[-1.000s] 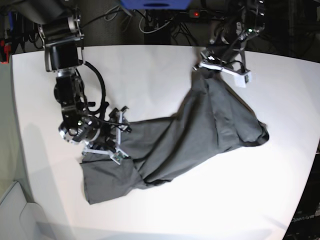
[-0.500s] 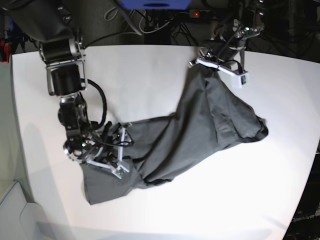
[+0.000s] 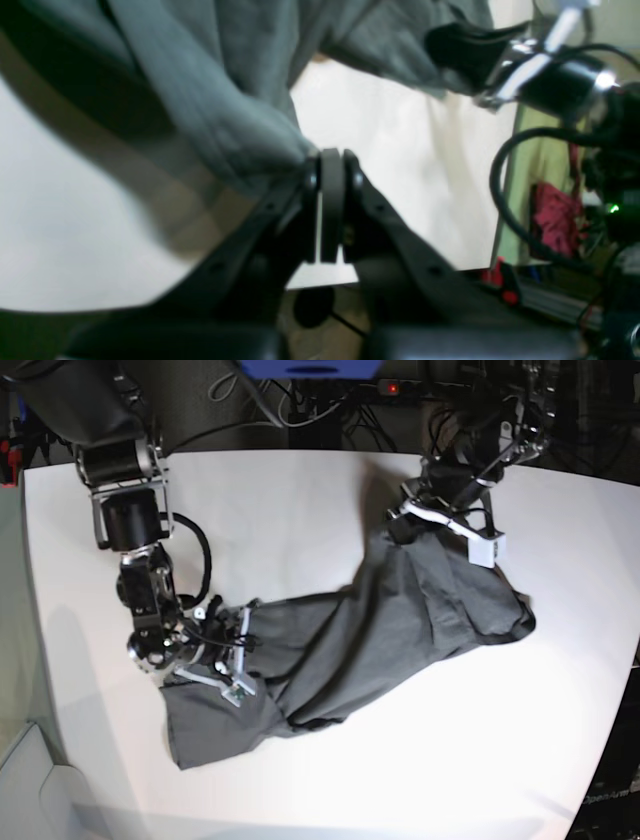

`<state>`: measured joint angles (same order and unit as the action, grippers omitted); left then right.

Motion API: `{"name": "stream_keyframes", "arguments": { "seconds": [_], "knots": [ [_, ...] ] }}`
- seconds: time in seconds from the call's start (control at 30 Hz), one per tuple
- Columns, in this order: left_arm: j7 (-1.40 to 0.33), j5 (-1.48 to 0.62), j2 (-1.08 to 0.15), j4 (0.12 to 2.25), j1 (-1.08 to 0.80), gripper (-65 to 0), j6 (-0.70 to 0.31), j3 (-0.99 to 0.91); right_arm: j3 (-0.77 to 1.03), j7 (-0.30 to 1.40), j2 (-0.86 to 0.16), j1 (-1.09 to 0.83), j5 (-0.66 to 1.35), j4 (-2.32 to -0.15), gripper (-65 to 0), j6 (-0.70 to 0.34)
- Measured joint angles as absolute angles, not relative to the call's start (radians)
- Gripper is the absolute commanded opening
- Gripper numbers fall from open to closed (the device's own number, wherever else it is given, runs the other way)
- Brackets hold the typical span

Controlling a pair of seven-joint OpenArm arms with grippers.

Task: Layout the t-shirt on the table in an organized manner, then fold the t-shirt properly
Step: 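Grasp the shirt corner with the right gripper while the left lifts its edge, then lay the lifted shirt edge down with the left gripper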

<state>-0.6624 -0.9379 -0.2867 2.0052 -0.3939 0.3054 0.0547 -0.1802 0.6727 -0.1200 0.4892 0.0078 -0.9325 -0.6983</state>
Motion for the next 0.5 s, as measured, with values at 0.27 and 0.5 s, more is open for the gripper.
{"name": "stream_keyframes", "arguments": {
  "seconds": [0.27,0.5],
  "knots": [
    [-0.664,-0.997,-0.367,2.007,-0.403,-56.2,0.296,0.086,-0.183,0.634,-0.136,0.495,0.014,-0.909,-64.6,-0.698],
    [-0.671,-1.001,-0.424,2.005,-0.444,-49.6,0.299,0.04,-0.182,0.63,-0.147,0.495,0.015,-0.908,-64.6,-0.698]
  ]
}}
